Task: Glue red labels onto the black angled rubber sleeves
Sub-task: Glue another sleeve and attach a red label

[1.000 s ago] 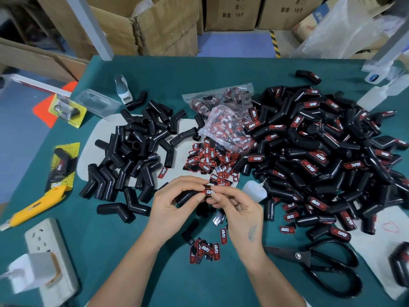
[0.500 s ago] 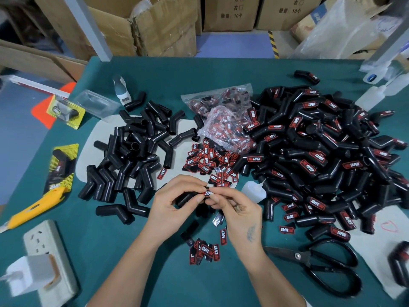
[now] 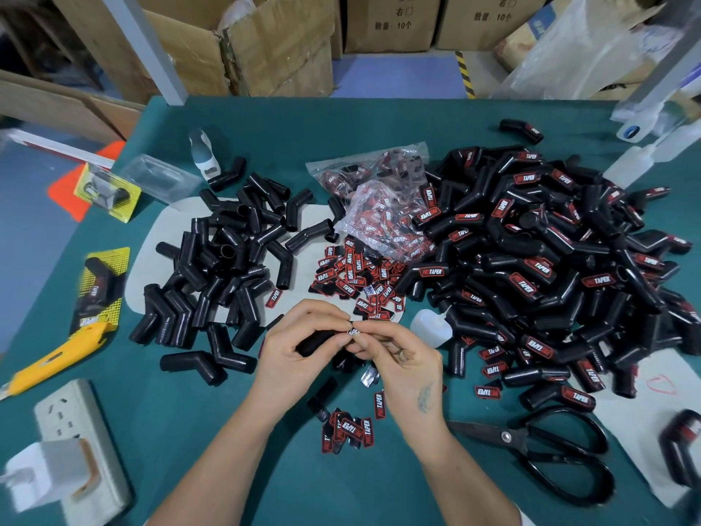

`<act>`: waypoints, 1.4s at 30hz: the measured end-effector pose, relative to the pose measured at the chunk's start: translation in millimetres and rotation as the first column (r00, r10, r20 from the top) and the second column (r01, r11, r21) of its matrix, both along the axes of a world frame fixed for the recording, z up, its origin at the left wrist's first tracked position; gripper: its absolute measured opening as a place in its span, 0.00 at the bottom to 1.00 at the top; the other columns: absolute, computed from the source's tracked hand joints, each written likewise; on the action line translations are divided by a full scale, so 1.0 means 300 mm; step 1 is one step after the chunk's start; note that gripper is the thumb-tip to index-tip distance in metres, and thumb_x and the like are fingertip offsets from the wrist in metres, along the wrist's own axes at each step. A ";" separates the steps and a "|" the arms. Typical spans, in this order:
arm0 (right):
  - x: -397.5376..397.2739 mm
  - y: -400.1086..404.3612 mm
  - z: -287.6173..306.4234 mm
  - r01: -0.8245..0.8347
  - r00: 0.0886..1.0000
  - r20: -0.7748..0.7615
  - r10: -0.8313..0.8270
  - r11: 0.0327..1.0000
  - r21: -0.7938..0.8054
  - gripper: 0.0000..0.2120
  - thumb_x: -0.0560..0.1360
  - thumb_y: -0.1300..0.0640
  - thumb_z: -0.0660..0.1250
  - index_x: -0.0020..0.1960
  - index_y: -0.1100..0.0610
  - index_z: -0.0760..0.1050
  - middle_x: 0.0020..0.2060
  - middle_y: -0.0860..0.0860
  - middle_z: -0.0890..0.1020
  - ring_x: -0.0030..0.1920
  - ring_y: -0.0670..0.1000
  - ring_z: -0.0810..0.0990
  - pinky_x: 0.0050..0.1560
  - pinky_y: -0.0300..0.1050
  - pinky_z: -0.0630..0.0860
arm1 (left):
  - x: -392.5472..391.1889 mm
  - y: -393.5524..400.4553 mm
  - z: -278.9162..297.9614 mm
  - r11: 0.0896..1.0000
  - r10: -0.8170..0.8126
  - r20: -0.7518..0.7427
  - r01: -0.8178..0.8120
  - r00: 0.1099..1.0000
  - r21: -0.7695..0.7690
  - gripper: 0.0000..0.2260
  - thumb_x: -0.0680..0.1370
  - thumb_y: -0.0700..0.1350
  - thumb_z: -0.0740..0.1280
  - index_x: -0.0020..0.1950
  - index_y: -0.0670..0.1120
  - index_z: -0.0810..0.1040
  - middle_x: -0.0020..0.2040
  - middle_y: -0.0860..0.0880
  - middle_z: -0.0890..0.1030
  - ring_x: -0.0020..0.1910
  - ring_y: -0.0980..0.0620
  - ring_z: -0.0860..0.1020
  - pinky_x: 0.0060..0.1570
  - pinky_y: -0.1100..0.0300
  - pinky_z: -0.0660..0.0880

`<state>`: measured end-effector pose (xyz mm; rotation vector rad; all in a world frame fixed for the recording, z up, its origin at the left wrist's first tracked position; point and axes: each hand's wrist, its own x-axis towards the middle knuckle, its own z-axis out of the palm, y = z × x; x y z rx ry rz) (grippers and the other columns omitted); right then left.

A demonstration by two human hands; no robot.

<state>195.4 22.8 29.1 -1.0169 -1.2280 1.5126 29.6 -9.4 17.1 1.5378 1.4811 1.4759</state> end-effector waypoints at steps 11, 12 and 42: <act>0.006 0.011 0.012 -0.017 1.000 -0.010 0.016 0.999 -0.049 0.16 0.78 0.66 0.73 0.51 0.45 0.88 0.41 0.53 0.88 0.44 0.52 0.88 0.49 0.38 0.82 | 0.005 -0.001 0.018 0.999 0.010 0.013 -0.009 1.000 -0.030 0.05 0.78 0.44 0.75 0.52 0.47 0.88 0.53 0.52 0.84 0.53 0.49 0.84 0.59 0.60 0.77; 0.005 0.011 0.013 -0.018 1.000 -0.011 0.017 0.999 -0.050 0.15 0.78 0.66 0.73 0.51 0.45 0.88 0.41 0.53 0.88 0.44 0.52 0.88 0.49 0.38 0.82 | 0.005 -0.001 0.020 1.000 0.009 0.004 -0.009 1.000 -0.028 0.05 0.78 0.43 0.75 0.52 0.46 0.87 0.53 0.52 0.83 0.53 0.49 0.84 0.59 0.60 0.77; 0.021 0.024 0.033 -0.094 0.994 -0.067 0.086 0.989 -0.117 0.13 0.80 0.68 0.70 0.53 0.53 0.87 0.44 0.56 0.88 0.47 0.55 0.89 0.49 0.41 0.83 | -0.034 -0.002 0.039 0.997 -0.055 -0.042 0.052 0.998 -0.063 0.10 0.77 0.35 0.73 0.55 0.47 0.87 0.55 0.52 0.86 0.56 0.50 0.84 0.61 0.62 0.77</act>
